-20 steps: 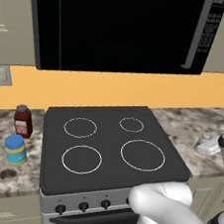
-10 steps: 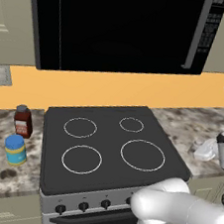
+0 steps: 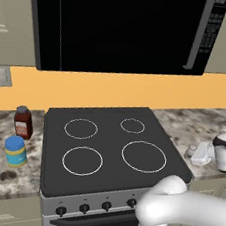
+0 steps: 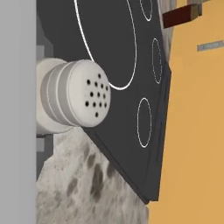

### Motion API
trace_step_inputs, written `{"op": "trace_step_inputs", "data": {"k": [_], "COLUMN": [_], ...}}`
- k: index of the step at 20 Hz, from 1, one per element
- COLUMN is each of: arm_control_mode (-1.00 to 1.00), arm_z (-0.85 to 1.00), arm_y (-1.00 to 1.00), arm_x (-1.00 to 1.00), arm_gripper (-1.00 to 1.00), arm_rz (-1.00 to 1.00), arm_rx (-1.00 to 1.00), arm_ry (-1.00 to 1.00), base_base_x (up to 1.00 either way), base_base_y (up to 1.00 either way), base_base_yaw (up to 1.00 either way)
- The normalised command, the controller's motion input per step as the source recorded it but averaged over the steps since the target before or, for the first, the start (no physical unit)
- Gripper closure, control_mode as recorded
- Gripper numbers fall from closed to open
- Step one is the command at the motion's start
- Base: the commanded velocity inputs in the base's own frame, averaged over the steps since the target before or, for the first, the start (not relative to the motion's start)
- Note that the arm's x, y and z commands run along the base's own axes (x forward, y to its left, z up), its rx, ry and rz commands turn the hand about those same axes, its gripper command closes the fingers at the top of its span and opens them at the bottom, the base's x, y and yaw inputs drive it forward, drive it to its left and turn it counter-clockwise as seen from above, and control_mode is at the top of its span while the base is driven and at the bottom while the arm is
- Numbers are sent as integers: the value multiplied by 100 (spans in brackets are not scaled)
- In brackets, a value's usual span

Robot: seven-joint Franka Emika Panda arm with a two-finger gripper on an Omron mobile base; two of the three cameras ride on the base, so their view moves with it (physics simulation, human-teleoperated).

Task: Collect the paprika, mayonnaise, and shaker from the cabinet and place them next to the stove.

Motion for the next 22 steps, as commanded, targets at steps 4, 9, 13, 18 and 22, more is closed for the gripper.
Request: {"op": "trace_step_inputs", "data": {"k": [4,9,13,18,22], "arm_control_mode": [-100,-100,-100,-100,-100], "arm_z": [-53,-27,-4,13,37], "arm_y": [0,0,-1,-3,-1], "arm_x": [28,9,-8,-41,-39], "arm_gripper": [100,-100,-100,-100,-100], "arm_rz": [12,10,4,0,0], "arm_rx": [0,0,0,0,0], "arm_ry": [0,-6,-9,-8,-9], "base_base_x": [0,0,0,0,0], "base_base_y": [0,0,0,0,0], "base_base_yaw": [0,0,0,0,0]}}
